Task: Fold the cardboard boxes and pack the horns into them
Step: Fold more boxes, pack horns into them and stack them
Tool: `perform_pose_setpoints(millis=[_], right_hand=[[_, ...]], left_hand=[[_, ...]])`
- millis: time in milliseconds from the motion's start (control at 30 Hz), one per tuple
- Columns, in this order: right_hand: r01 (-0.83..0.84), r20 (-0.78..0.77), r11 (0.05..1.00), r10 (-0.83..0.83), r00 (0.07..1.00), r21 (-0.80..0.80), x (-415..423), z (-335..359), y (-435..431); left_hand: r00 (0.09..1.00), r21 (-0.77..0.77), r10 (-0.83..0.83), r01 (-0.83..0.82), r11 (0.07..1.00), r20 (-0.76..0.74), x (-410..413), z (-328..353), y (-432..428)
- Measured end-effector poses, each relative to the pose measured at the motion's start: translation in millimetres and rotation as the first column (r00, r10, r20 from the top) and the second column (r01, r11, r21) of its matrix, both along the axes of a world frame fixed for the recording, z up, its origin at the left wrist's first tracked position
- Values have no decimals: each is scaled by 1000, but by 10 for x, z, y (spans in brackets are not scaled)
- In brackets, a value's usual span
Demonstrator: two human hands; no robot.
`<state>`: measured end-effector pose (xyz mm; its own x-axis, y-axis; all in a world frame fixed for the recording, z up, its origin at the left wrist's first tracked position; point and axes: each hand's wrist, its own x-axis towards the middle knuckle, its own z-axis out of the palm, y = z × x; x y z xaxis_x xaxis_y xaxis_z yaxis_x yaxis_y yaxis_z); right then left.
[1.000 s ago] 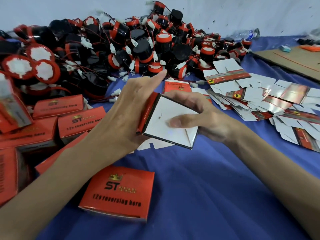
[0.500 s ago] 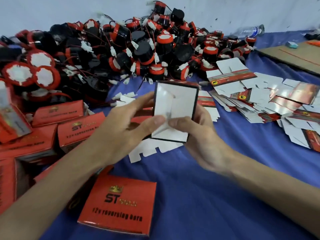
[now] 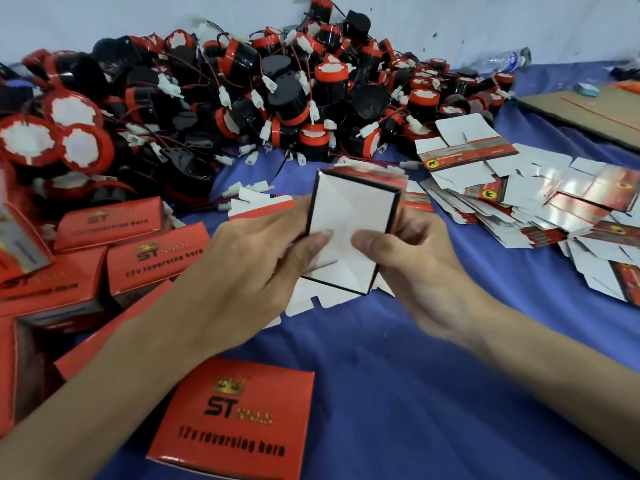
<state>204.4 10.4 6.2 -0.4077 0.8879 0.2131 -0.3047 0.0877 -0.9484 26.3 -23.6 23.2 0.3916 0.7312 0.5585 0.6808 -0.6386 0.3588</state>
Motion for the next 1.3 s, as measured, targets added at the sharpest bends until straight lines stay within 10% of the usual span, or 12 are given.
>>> perform_pose_setpoints(millis=[200,400,600,867,967,1067,1167,1300], right_hand=[[54,193,998,-59,979,32,-37,-102,-16],[7,235,930,-100,967,367,-44,-55,-69],[-5,285,419,-608,741,908,-64,-64,-47],[-671,766,448,-573,292,591,-26,57,-57],[-785,967,575,-225,118,230,-11,356,51],[-690,889,701,186,419,178,-14,842,394],[-247,623,891,-49,781,380,-169,948,946],[96,671,908,-369,643,407,-676,641,1762]], left_hand=[[998,89,57,-58,994,19,2,-13,1],[924,-323,-44,177,930,379,-60,37,-32],[945,-418,0,145,897,328,-73,-5,-14],[992,-452,124,-98,886,28,-73,-83,51],[985,-476,162,-119,872,51,-77,-97,76],[973,-450,228,-190,873,31,-99,-156,114],[945,-438,328,-299,848,-10,-117,-198,168],[938,-397,327,-343,851,-110,-98,-193,173]])
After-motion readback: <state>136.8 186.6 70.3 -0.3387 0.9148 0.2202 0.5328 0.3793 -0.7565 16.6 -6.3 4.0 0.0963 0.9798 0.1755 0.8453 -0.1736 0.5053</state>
